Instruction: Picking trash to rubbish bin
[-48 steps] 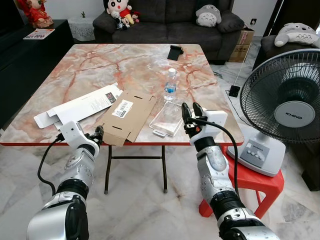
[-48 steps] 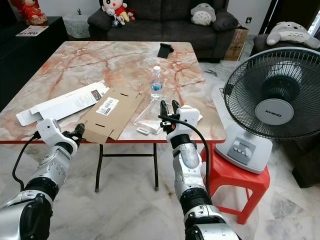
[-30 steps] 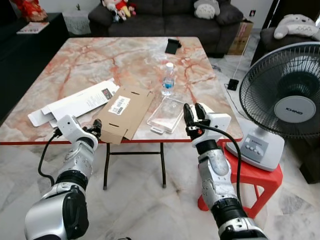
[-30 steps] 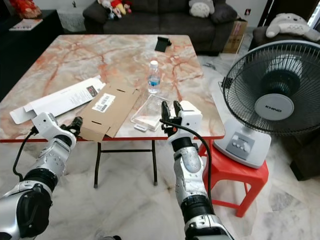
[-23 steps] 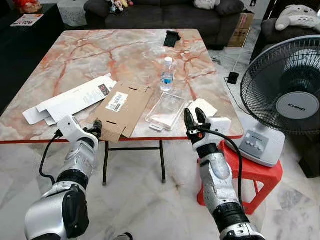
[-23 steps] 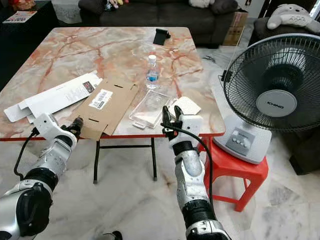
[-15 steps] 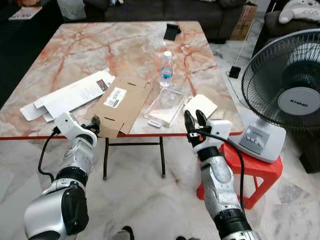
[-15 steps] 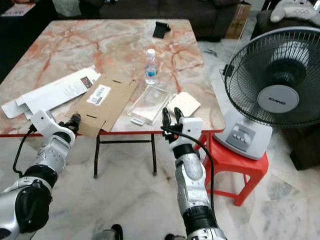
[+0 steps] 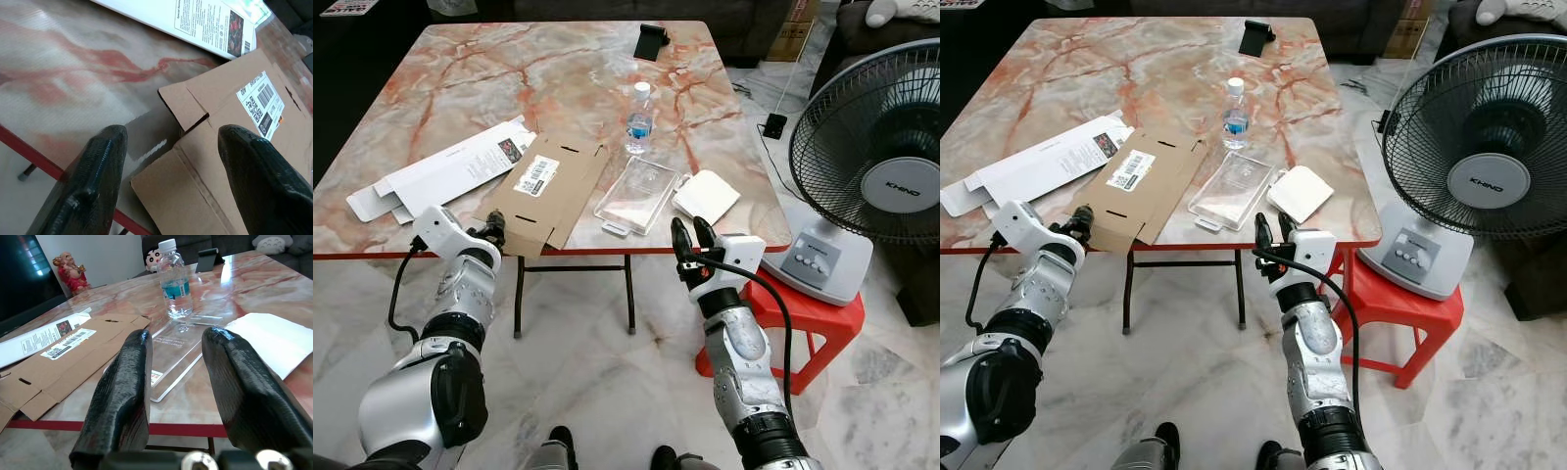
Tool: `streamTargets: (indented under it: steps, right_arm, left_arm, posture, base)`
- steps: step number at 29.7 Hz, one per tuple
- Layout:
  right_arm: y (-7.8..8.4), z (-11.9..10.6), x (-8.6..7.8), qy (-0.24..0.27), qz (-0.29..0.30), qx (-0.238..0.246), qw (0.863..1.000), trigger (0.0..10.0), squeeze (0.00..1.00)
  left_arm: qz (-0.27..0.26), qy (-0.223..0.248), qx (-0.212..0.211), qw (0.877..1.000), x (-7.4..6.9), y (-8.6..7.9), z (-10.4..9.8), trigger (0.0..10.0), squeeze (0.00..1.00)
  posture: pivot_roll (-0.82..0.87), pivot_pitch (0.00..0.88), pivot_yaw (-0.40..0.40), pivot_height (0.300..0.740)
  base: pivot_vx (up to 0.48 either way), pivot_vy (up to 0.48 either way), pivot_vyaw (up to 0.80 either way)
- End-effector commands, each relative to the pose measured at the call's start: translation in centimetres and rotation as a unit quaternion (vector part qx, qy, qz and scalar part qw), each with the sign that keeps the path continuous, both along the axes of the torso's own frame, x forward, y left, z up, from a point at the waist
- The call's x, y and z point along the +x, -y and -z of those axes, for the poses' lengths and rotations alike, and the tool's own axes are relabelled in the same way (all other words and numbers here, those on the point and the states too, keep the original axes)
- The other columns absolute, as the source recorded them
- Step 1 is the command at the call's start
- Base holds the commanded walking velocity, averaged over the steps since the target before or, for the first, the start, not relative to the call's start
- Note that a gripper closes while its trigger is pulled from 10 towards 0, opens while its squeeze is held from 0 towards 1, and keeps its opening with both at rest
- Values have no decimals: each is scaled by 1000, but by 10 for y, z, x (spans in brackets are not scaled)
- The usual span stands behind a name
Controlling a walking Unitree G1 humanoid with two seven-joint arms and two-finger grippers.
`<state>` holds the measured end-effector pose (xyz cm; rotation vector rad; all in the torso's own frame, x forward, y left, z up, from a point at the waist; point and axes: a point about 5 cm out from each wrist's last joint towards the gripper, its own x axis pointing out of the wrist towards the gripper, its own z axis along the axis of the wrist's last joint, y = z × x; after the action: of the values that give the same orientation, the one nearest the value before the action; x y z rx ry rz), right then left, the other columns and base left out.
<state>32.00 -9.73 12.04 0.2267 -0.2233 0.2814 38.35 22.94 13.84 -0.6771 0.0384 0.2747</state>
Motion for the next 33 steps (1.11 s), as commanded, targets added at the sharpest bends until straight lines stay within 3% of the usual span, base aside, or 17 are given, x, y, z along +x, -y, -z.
streamTargets:
  steps: [1, 13, 18, 25, 33]
  right_arm:
    - [0, -1, 0, 0, -1, 1, 1000, 10000, 0]
    - [-2, -4, 2, -1, -7, 1, 1000, 10000, 0]
    - [-3, -3, 1, -1, -10, 1, 1000, 10000, 0]
    - [-2, -4, 1, 0, -11, -1, 1000, 10000, 0]
    - [-2, -5, 1, 1, -10, 1, 1000, 10000, 0]
  left_arm:
    - [-14, 19, -3, 1000, 4, -6, -14, 10000, 0]
    - [-24, 50, 13, 998, 9, -15, -42, 10000, 0]
    - [-24, 37, 13, 999, 8, -16, -38, 10000, 0]
    - [-1, 2, -1, 1000, 9, -5, -26, 10000, 0]
    - [44, -2, -2, 999, 15, 13, -37, 10000, 0]
  posture:
    - [15, 197, -29, 740]
    - [27, 179, -25, 740]
    - [24, 180, -27, 740]
    - [17, 185, -25, 740]
    - [16, 188, -21, 740]
  base:
    - [0, 0, 0]
    - [0, 0, 0]
    - [0, 0, 0]
    - [0, 0, 0]
    - [0, 0, 0]
